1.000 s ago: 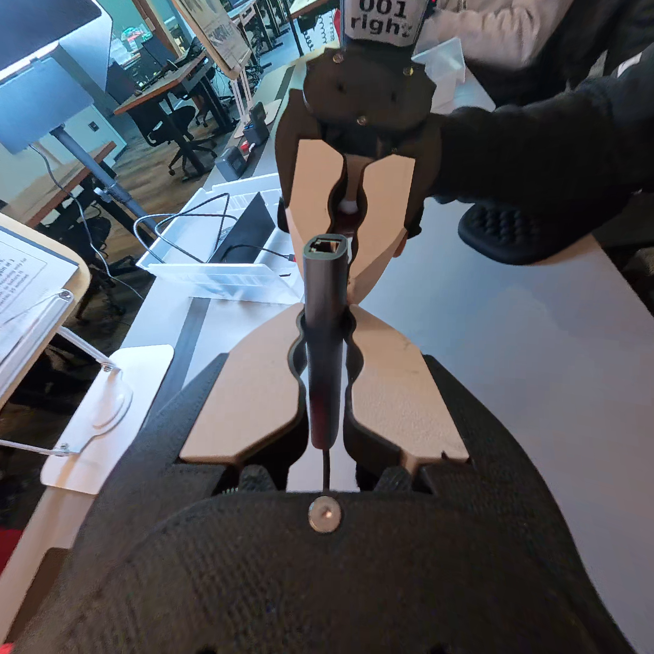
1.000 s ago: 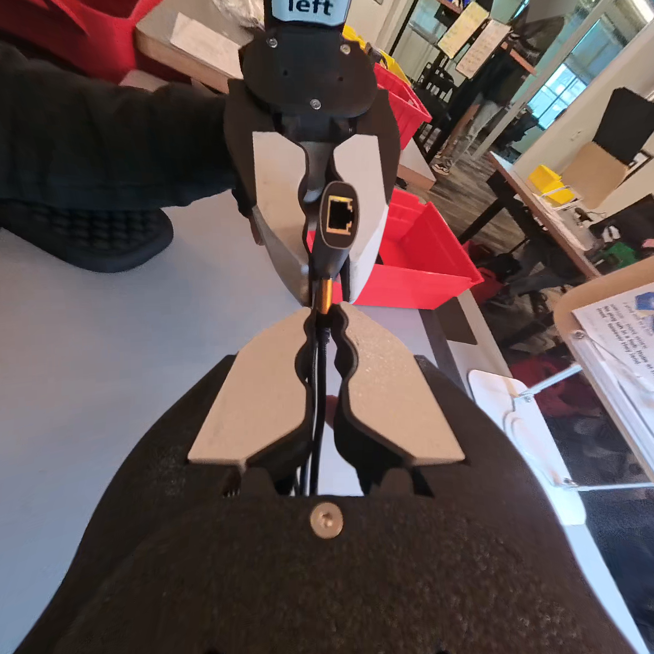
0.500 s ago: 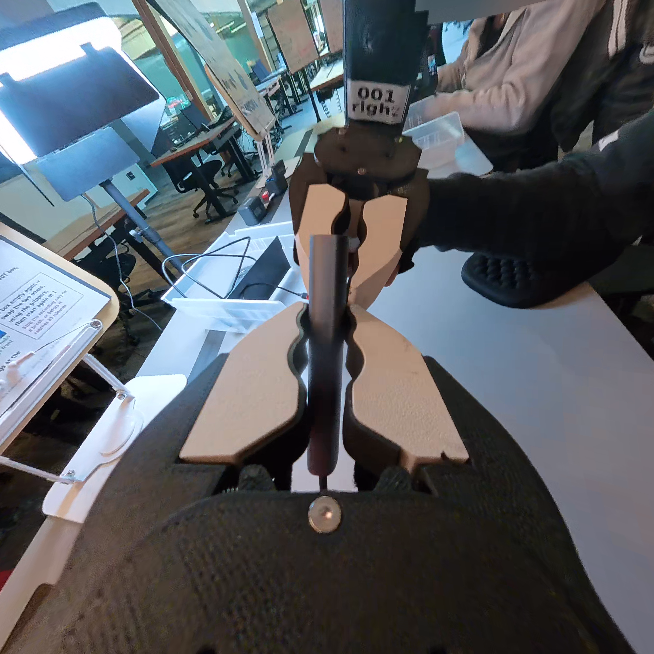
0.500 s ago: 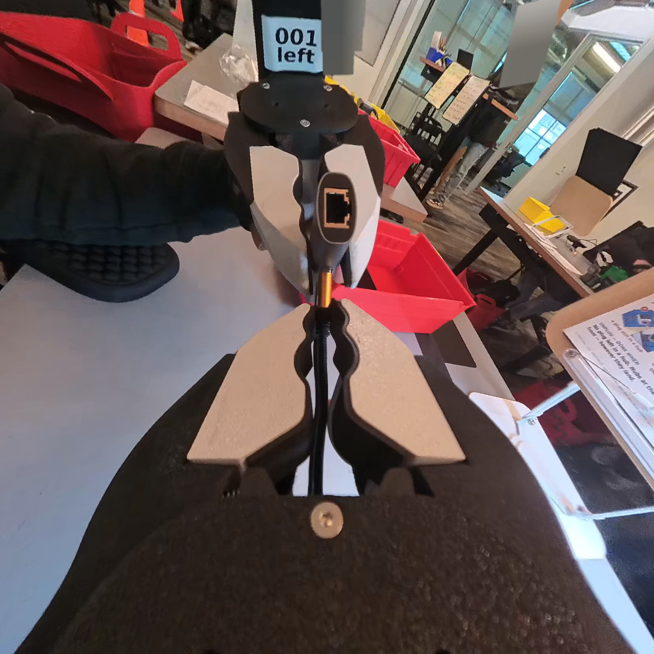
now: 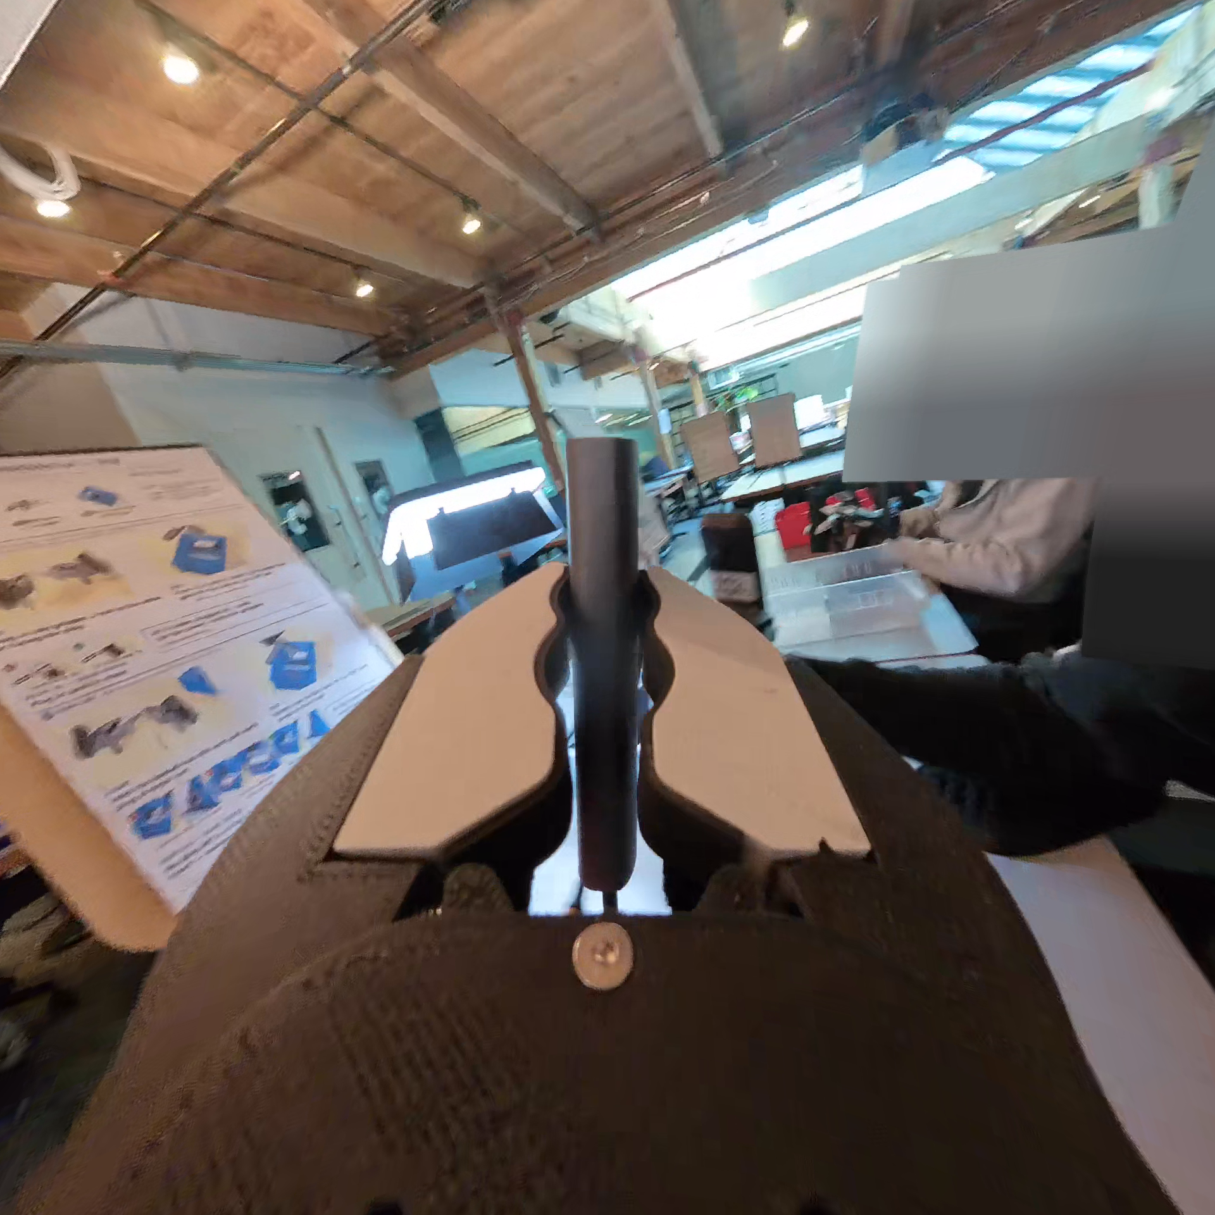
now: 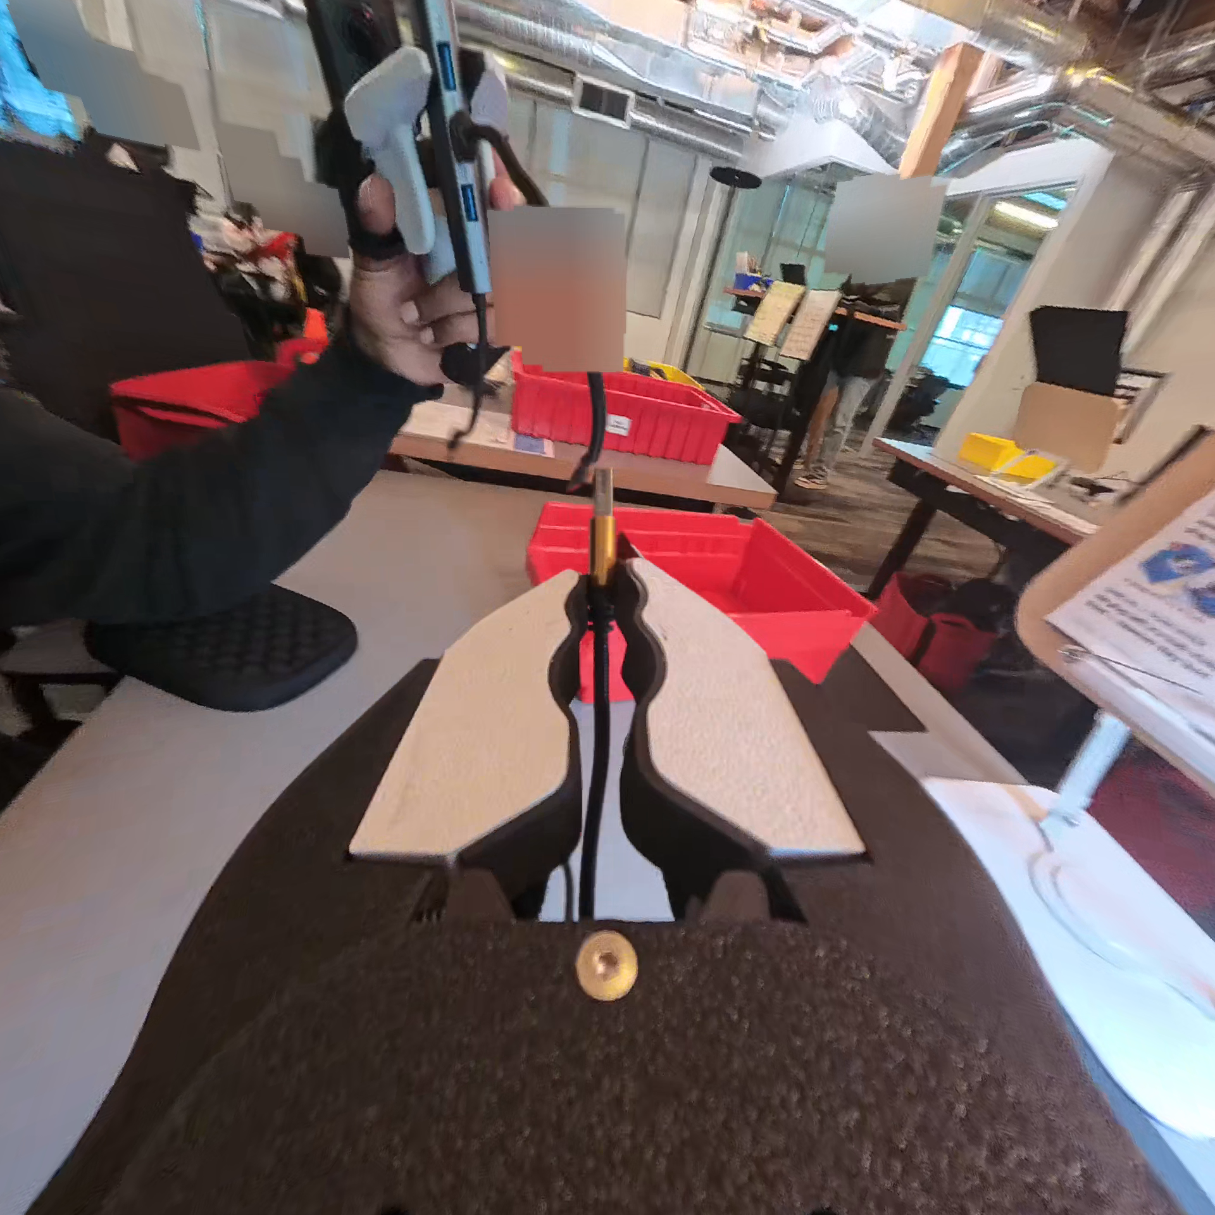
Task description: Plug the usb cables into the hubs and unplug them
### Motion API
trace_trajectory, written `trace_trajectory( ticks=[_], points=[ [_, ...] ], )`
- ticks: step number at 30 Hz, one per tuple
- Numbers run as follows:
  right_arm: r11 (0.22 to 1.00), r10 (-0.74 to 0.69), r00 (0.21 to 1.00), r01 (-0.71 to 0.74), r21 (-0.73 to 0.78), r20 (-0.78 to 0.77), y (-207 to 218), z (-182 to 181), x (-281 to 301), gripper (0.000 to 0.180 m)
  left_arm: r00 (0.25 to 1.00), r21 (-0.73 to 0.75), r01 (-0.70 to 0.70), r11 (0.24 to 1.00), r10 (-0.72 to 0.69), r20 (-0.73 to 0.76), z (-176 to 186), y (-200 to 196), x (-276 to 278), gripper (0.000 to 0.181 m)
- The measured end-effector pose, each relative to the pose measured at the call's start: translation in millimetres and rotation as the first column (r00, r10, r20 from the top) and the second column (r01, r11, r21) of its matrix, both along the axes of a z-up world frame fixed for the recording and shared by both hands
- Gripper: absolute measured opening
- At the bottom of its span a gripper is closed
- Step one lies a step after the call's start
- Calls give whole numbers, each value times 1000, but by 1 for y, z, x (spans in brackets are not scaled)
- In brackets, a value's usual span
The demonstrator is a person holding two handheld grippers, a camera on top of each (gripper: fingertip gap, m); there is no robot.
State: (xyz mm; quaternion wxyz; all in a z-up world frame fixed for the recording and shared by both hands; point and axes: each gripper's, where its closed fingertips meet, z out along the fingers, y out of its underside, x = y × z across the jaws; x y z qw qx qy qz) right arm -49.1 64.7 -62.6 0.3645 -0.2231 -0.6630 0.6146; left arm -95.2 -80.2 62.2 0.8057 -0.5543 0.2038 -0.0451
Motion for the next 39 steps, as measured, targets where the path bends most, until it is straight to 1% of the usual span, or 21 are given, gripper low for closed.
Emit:
trace_trajectory(
  ticks=[2, 3, 5, 6, 7, 9, 12, 17, 19, 21, 23, 24, 26, 28, 31, 34, 35, 37, 39],
  points=[
    [997, -76, 997, 76, 19, -15, 20, 5, 7, 8, 996, -44, -88, 995, 90, 28, -8, 9, -19, 17],
    [992, -126, 992, 127, 21, -31, 33, 11, 10, 8, 993, -71, -102, 992, 106, 52, -12, 15, -25, 17],
    [965, -256, 963, 260, 46, -80, 62, 26, 17, 8, 994, -113, -68, 991, 77, 81, -22, 25, -25, 17],
    [939, -329, 938, 337, 68, -107, 78, 31, 21, 8, 995, -134, -48, 990, 59, 82, -27, 31, -22, 17],
    [903, -405, 904, 419, 98, -134, 94, 33, 24, 8, 995, -155, -43, 987, 55, 77, -33, 37, -20, 17],
    [800, -554, 807, 584, 140, -206, 130, 38, 31, 8, 997, -193, -57, 980, 68, 49, -44, 50, -17, 17],
    [644, -700, 644, 756, 118, -308, 177, 45, 44, 8, 998, -243, -58, 968, 62, 10, -58, 63, -9, 17],
    [398, -827, 395, 914, 80, -401, 233, 44, 65, 8, 999, -274, -42, 961, 40, -14, -68, 73, 3, 17],
    [348, -846, 346, 935, 71, -405, 244, 42, 70, 8, 999, -284, -45, 958, 40, -22, -72, 76, 5, 17],
    [320, -858, 333, 942, 102, -391, 252, 32, 68, 8, 1000, -298, -31, 954, 29, -11, -76, 79, 5, 17],
    [251, -887, 287, 957, 145, -362, 267, 18, 65, 8, 1000, -311, -22, 950, 22, -1, -80, 82, 5, 17],
    [247, -888, 286, 957, 151, -360, 269, 14, 64, 8, 1000, -318, -19, 948, 20, 0, -82, 84, 6, 17],
    [277, -892, 317, 947, 163, -322, 270, 6, 59, 8, 1000, -330, -19, 944, 18, -7, -85, 85, 7, 17],
    [313, -907, 366, 917, 248, -208, 274, -17, 50, 8, 1000, -341, -17, 940, 13, -14, -88, 87, 9, 17],
    [358, -911, 410, 834, 420, -39, 279, -63, 40, 10, 1000, -365, -14, 931, 7, -20, -96, 92, 11, 17],
    [343, -922, 384, 764, 546, 41, 284, -94, 40, 28, 1000, -392, -19, 920, 10, -26, -104, 97, 11, 17],
    [349, -921, 387, 752, 560, 54, 282, -96, 39, 35, 1000, -400, -22, 916, 14, -23, -107, 99, 11, 17],
    [370, -912, 407, 763, 530, 51, 275, -87, 35, 43, 1000, -414, -26, 910, 24, -9, -111, 103, 8, 17],
    [441, -880, 471, 774, 454, 51, 257, -68, 30, 47, 1000, -431, -13, 902, 13, -1, -116, 106, 9, 17]
  ],
)
